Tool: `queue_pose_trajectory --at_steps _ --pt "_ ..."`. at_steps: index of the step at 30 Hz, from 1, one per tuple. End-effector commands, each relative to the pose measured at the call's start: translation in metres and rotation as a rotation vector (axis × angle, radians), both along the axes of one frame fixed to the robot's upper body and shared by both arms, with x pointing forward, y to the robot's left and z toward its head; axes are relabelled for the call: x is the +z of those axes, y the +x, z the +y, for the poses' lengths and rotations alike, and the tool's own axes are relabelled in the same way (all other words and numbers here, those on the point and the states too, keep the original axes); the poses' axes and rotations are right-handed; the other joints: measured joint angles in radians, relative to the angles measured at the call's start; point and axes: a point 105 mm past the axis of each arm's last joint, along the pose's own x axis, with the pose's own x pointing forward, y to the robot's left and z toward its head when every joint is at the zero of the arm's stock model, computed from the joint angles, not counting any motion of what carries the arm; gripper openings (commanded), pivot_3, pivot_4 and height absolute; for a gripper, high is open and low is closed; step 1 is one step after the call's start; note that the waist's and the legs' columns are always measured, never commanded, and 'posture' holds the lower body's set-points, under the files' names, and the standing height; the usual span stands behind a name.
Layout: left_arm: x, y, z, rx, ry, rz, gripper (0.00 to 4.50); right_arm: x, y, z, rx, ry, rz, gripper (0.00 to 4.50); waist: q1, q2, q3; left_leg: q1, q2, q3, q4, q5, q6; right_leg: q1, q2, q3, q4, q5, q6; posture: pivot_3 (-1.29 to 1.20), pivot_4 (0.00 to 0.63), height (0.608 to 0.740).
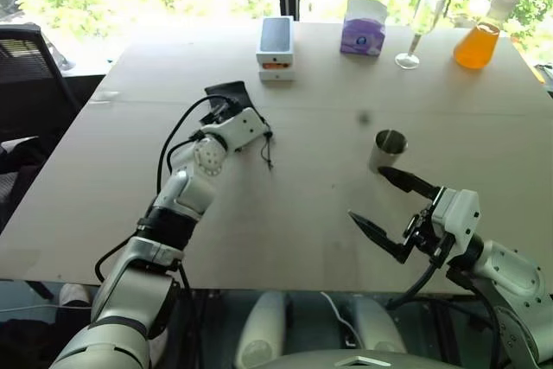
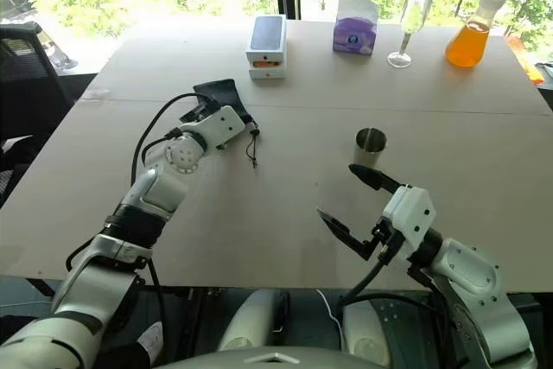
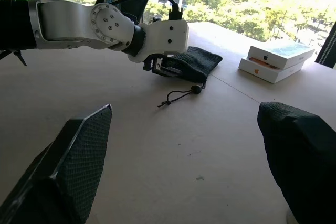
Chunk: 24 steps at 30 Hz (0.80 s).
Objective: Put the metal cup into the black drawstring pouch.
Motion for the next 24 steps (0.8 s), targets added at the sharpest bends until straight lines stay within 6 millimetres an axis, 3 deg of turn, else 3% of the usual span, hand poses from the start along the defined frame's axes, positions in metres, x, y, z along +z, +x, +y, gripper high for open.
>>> queue_pose_trajectory --at_steps 1,2,5,8,10,11,19,22,24 --pt "0.021 0.008 0.002 0.001 0.011 -0.049 1.31 0.008 -0.003 0.001 0.0 0.009 -0.045 4.5 0.001 0.0 0.0 0.0 0.0 0.0 0.0 0.0 0.0 0.0 0.0 0.0 0.0 0.0 0.0 0.0 0.15 0.74" --pt "0.023 0.009 0.001 -0.005 0.016 -0.059 1.07 0.008 -0.003 0.001 -0.004 0.009 -0.045 4.5 0.002 0.0 0.0 0.0 0.0 0.0 0.0 0.0 0.0 0.0 0.0 0.0 0.001 0.0 0.0 0.0 0.15 0.74" --pt "0.029 0.009 0.006 0.014 0.076 -0.087 1.07 0.007 -0.002 0.0 -0.016 0.007 -0.048 4.5 0.002 0.0 0.0 0.0 0.0 0.0 0.0 0.0 0.0 0.0 0.0 0.0 0.001 0.0 0.0 0.0 0.15 0.74" --pt "0.029 0.01 0.008 0.029 0.092 -0.092 1.92 0.007 -0.002 0.001 -0.02 0.007 -0.051 4.5 0.002 0.0 0.0 0.0 0.0 0.0 0.0 0.0 0.0 0.0 0.0 0.0 0.001 0.0 0.0 0.0 0.15 0.74" --pt "0.027 0.011 0.007 0.034 0.083 -0.086 2.93 0.007 -0.001 0.001 -0.02 0.006 -0.052 4.5 0.002 0.0 0.0 0.0 0.0 0.0 0.0 0.0 0.0 0.0 0.0 0.0 0.001 0.0 0.0 0.0 0.15 0.74" --pt "0.025 0.011 0.006 0.033 0.08 -0.079 3.16 0.007 -0.001 0.001 -0.019 0.006 -0.053 4.5 0.002 0.0 0.0 0.0 0.0 0.0 0.0 0.0 0.0 0.0 0.0 0.0 0.002 0.0 0.0 0.0 0.15 0.74" --pt "0.022 0.018 0.014 0.071 0.084 -0.043 3.16 0.007 0.001 0.002 -0.019 0.003 -0.061 4.5 0.002 0.0 0.0 0.0 0.0 0.0 0.001 0.0 0.0 0.0 0.0 0.0 0.002 0.0 0.0 0.0 0.15 0.74" --pt "0.02 0.02 0.016 0.074 0.087 -0.03 2.44 0.006 0.002 0.002 -0.023 0.001 -0.062 4.5 0.002 0.0 0.0 0.0 0.0 0.0 0.001 0.0 0.0 0.0 0.0 0.0 0.002 0.0 0.0 0.0 0.15 0.74" --pt "0.018 0.021 0.019 0.084 0.072 -0.015 1.59 0.005 0.002 0.001 -0.029 0.0 -0.061 4.5 0.002 0.0 0.0 0.0 0.0 0.0 0.001 0.0 0.0 0.0 0.0 0.0 0.002 0.0 0.0 0.0 0.15 0.74"
